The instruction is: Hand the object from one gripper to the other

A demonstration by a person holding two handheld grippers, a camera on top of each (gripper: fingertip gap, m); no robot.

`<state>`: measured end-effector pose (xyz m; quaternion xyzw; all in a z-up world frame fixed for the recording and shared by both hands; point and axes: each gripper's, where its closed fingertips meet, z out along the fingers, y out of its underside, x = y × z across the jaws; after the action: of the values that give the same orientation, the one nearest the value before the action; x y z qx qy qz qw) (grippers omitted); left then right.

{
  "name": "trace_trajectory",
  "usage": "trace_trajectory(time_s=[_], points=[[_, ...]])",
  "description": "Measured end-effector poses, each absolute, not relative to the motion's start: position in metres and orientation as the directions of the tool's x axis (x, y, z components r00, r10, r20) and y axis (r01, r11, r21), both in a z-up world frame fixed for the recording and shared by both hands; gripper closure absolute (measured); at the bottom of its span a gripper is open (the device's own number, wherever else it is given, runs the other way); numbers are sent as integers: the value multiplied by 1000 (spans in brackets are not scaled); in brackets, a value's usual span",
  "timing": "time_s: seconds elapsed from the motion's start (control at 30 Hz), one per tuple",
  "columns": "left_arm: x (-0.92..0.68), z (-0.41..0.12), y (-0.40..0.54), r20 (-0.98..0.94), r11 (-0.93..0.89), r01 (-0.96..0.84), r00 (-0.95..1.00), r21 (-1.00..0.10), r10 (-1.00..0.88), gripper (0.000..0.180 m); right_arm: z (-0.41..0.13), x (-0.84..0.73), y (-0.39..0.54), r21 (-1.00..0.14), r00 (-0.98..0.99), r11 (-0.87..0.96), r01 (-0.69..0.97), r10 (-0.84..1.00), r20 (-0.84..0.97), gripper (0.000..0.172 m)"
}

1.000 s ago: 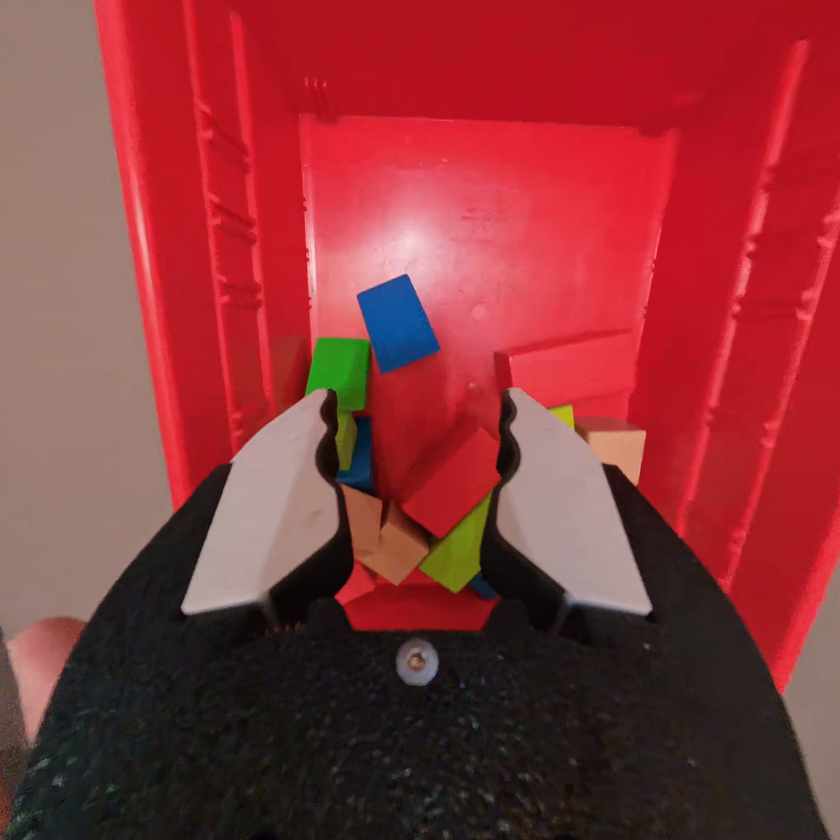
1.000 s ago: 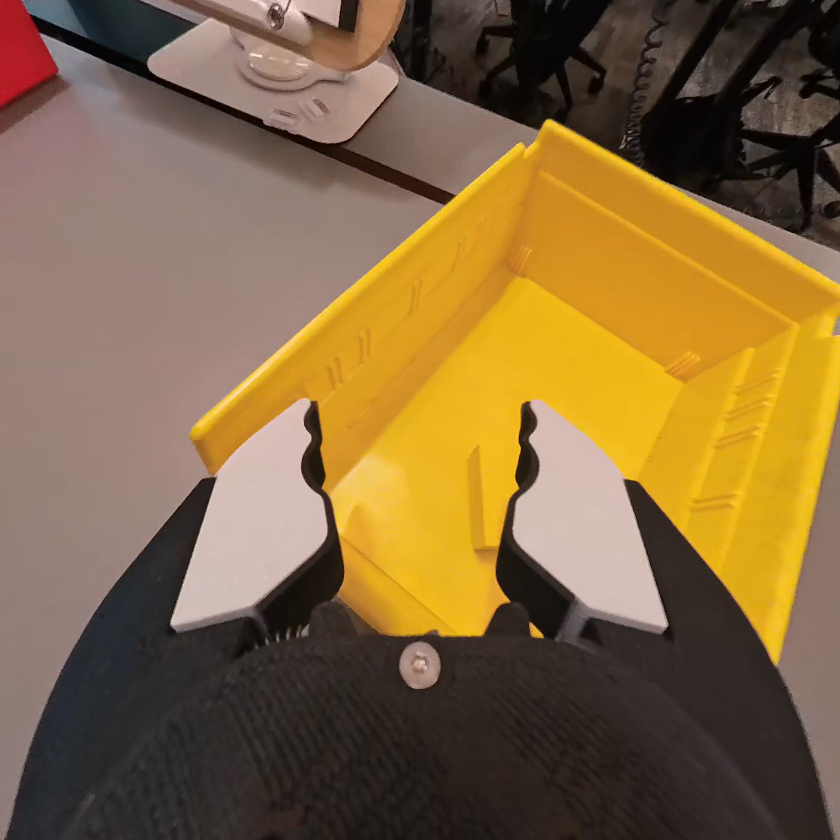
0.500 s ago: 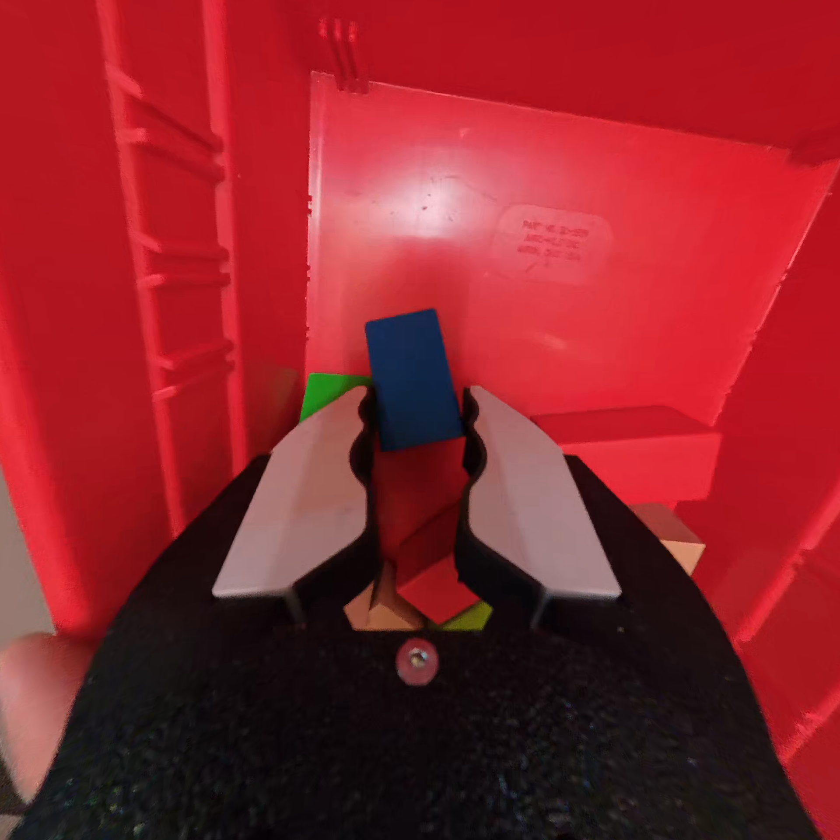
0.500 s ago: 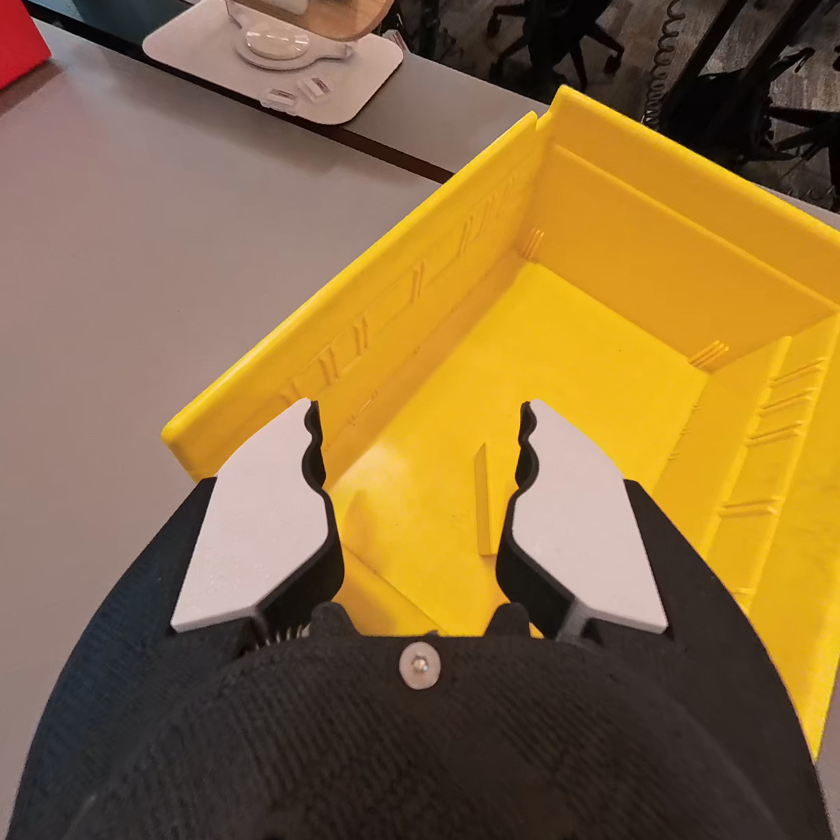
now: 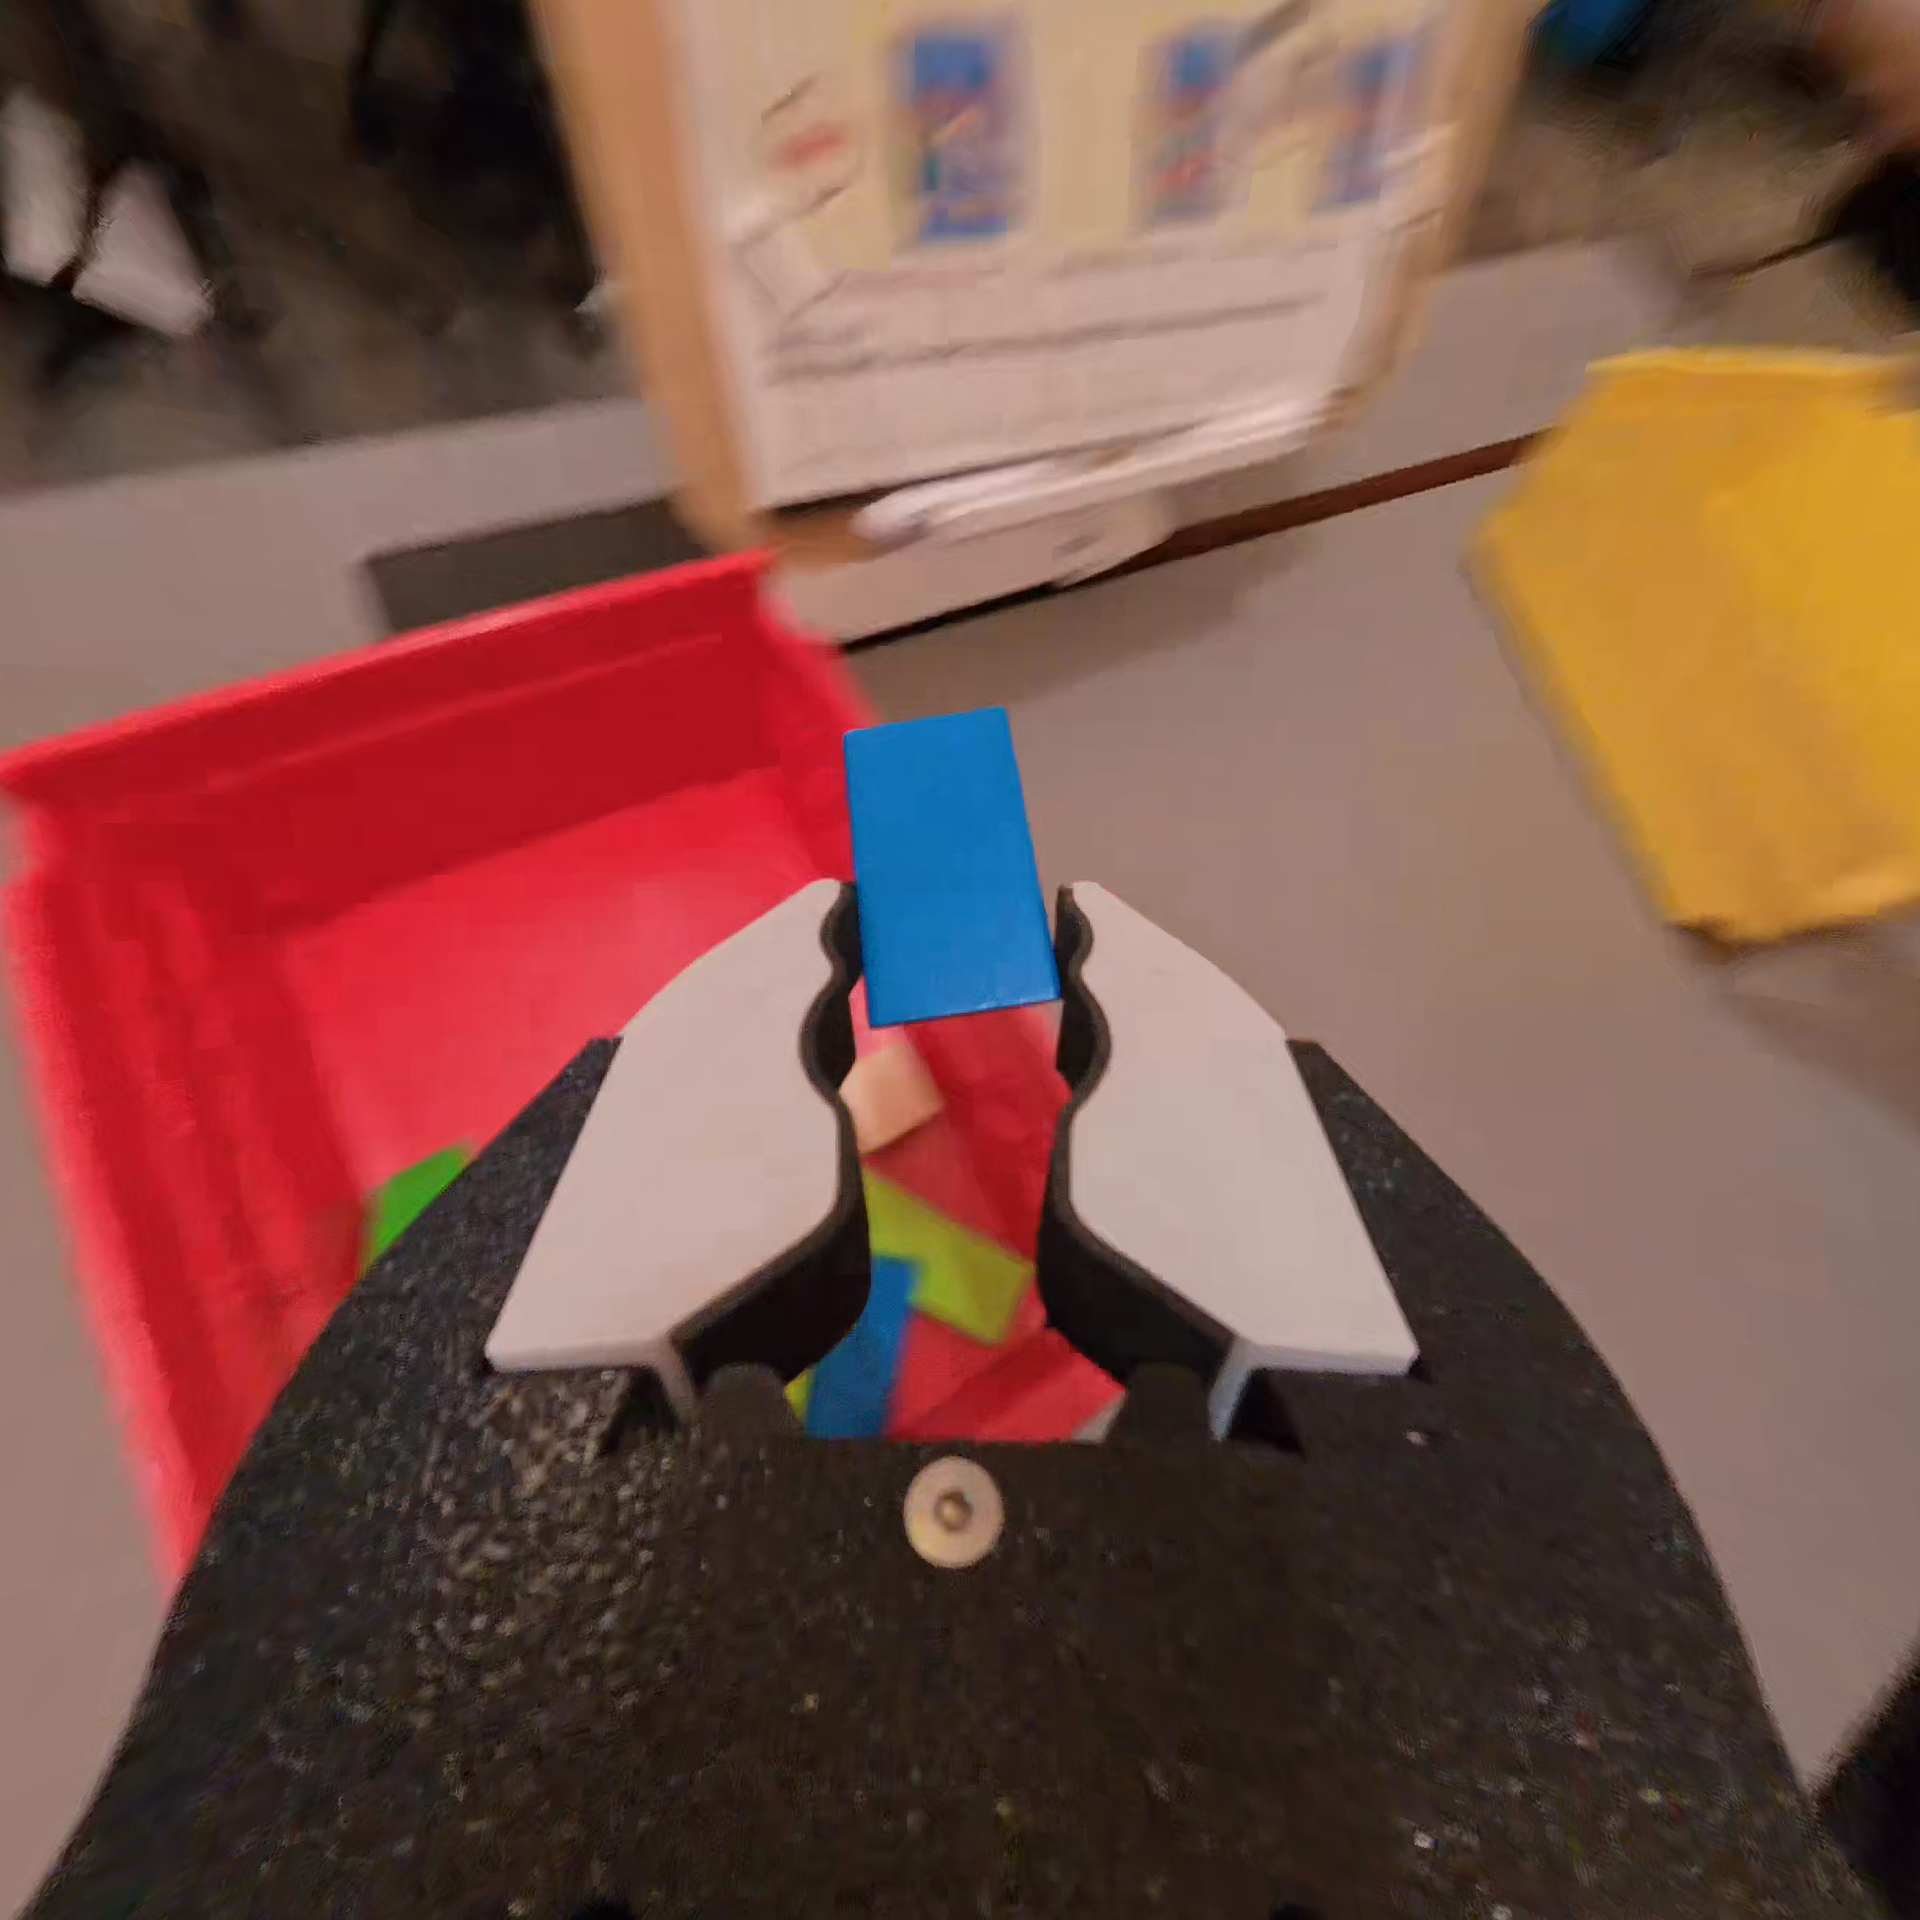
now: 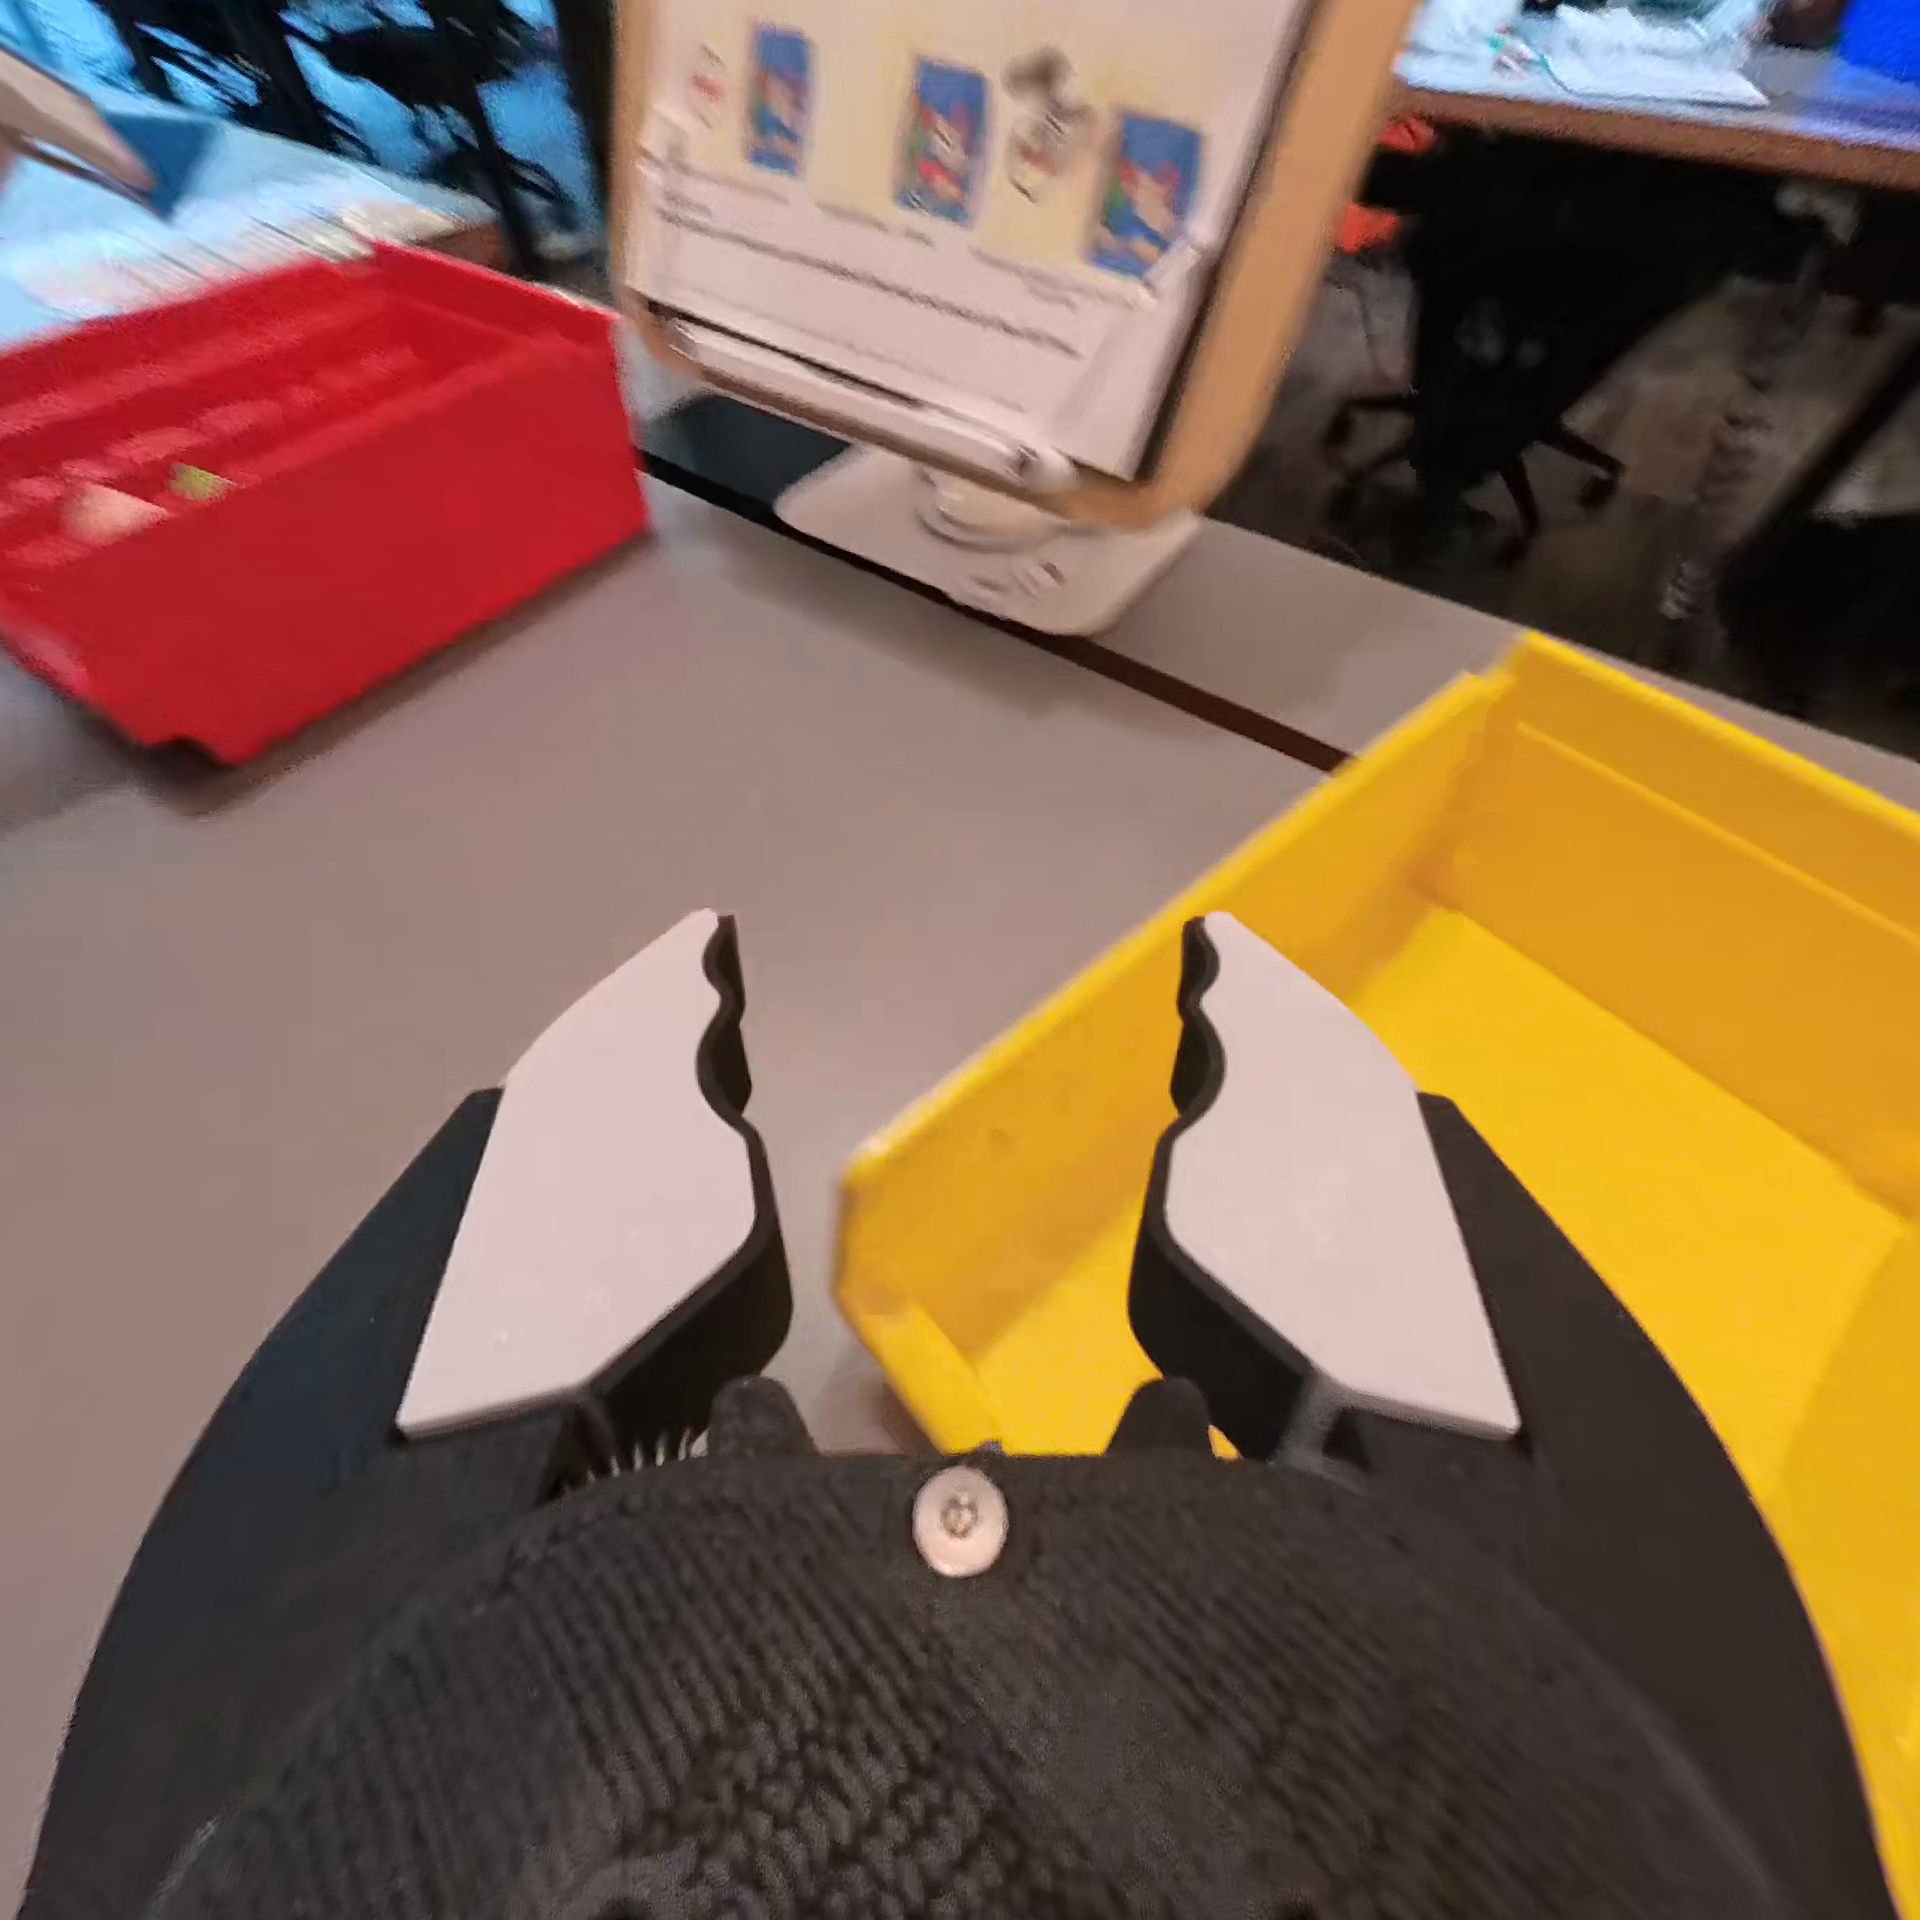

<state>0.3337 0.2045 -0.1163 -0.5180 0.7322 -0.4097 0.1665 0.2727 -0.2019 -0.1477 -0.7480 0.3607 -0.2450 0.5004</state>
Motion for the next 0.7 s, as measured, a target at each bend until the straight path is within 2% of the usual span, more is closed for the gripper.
trace_trajectory(time_s=[0.03,0.17,0.3,0.43,0.57,0.7], points=[[317,-99,182,219,118,-562,-495,-819,-841,146,-139,266,-185,-939,668,-215,-268,-744,-20,91],[237,-59,105,218,96,-333,-784,-938,-581,146,-94,226,-111,-985,861,-33,-169,-491,-132,103],[167,-56,52,95,88,-145,-904,-985,-417,146,-58,174,-48,-977,966,155,-146,-192,-175,108],[120,-58,17,38,12,-45,-939,-999,-343,146,-51,142,-19,-976,988,171,-137,-52,-147,100],[99,-67,3,24,-57,-3,-929,-998,-369,146,-48,114,-9,-984,994,157,-87,74,-76,102],[89,-76,-1,39,-101,-4,-937,-995,-348,146,-48,105,-10,-989,994,144,-34,105,-18,103]])
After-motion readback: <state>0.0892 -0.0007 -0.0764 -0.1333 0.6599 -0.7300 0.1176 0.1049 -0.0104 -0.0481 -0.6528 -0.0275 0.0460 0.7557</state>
